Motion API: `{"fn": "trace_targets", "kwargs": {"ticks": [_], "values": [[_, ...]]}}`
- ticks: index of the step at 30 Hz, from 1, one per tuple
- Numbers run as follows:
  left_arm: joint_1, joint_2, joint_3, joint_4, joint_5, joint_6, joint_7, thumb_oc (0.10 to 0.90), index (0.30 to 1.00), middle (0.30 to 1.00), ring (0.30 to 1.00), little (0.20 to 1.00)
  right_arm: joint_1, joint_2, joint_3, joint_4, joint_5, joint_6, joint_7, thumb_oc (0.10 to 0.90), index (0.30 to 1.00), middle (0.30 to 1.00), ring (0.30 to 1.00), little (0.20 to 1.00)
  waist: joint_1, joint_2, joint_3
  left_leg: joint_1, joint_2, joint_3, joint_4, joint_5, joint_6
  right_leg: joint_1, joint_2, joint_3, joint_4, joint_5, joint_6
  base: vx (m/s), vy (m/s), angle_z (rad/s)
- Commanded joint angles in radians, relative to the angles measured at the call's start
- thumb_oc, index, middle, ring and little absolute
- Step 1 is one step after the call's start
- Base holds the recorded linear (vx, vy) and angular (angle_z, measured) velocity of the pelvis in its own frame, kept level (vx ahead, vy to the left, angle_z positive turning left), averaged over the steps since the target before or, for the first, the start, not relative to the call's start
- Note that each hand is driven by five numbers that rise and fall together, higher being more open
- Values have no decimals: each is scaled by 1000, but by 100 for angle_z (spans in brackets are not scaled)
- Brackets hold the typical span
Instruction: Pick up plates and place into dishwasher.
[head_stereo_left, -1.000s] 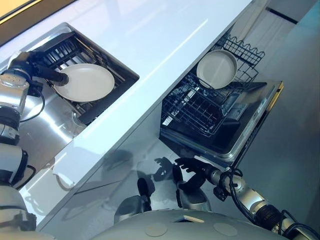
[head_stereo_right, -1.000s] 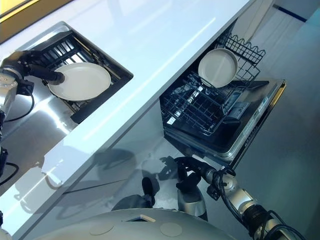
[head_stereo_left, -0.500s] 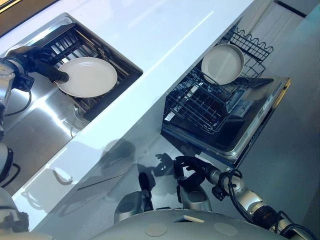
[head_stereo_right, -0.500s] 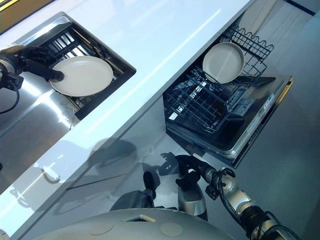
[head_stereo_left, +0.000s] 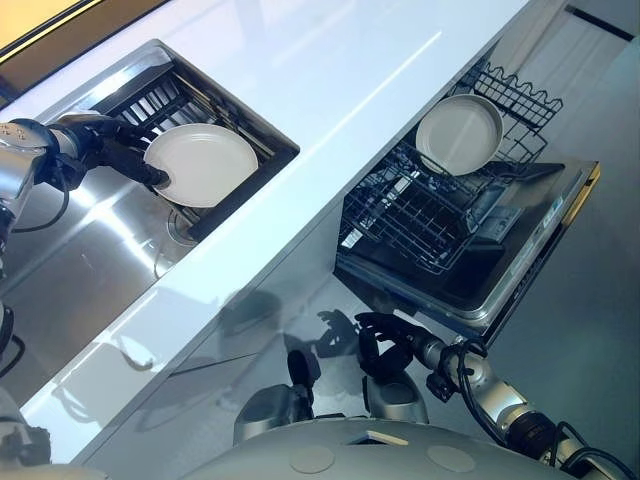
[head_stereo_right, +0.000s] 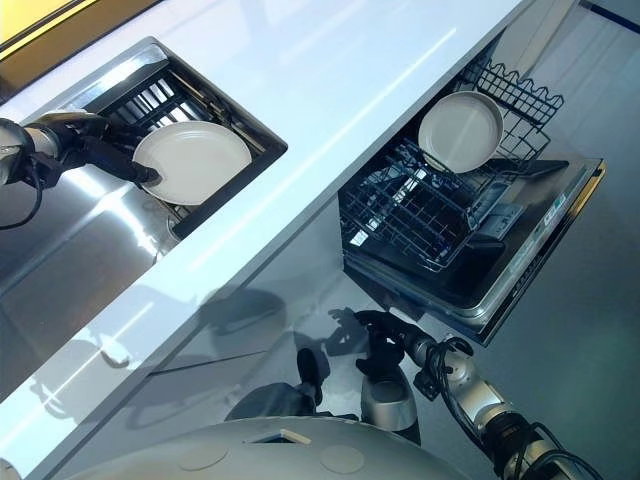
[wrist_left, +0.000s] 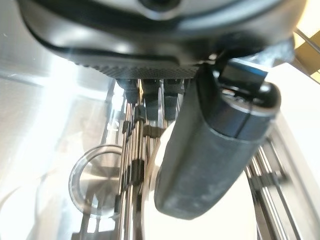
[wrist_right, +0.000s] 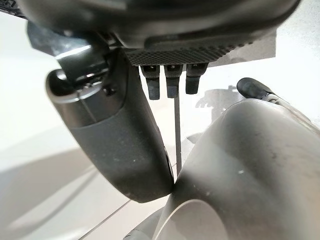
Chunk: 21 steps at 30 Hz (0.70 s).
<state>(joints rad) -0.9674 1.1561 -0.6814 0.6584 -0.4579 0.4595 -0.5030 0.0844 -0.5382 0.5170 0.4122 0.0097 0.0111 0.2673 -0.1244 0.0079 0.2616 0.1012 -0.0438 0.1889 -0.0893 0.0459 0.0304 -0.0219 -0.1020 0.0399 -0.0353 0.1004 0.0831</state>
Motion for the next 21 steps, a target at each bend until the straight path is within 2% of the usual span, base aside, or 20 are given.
{"fn": "trace_targets", "kwargs": {"ticks": [1, 6, 14, 15, 21], "values": [[57, -261, 3, -154, -267, -75, -190, 100, 300, 300, 300, 200, 21, -58, 34, -102, -8, -31, 13, 800, 900, 900, 900, 900, -67, 19, -49, -46, -40, 11, 104, -90, 29, -63, 8, -19, 87, -4, 65, 15, -31, 0], [60, -276, 44, -160, -323, -126, -144, 100, 300, 300, 300, 200, 34, -49, 28, -106, -18, -28, 14, 800, 900, 900, 900, 900, -64, 17, -67, -34, -38, 7, 97, -88, 26, -47, 11, -27, 83, -10, 62, 14, -25, 1], [63, -278, 52, -169, -331, -137, -118, 100, 300, 300, 300, 200, 39, -47, 26, -106, -24, -27, 16, 800, 900, 900, 900, 900, -64, 19, -76, -28, -38, 4, 94, -87, 25, -38, 13, -27, 81, -13, 59, 0, -20, 0], [52, -277, 99, -204, -389, -213, -2, 100, 300, 300, 300, 200, 50, -31, 25, -96, -33, -41, 20, 800, 900, 900, 900, 900, -58, 14, -99, -11, -33, -5, 84, -86, 22, -9, 21, -30, 75, -29, 51, -36, -135, -6], [52, -271, 142, -220, -397, -238, 41, 100, 300, 300, 300, 200, 45, -22, 33, -93, -24, -37, 23, 800, 900, 900, 900, 900, -47, 16, -126, 9, -25, -18, 65, -79, 13, 26, 32, -42, 57, -41, 36, -37, -96, 3]]}}
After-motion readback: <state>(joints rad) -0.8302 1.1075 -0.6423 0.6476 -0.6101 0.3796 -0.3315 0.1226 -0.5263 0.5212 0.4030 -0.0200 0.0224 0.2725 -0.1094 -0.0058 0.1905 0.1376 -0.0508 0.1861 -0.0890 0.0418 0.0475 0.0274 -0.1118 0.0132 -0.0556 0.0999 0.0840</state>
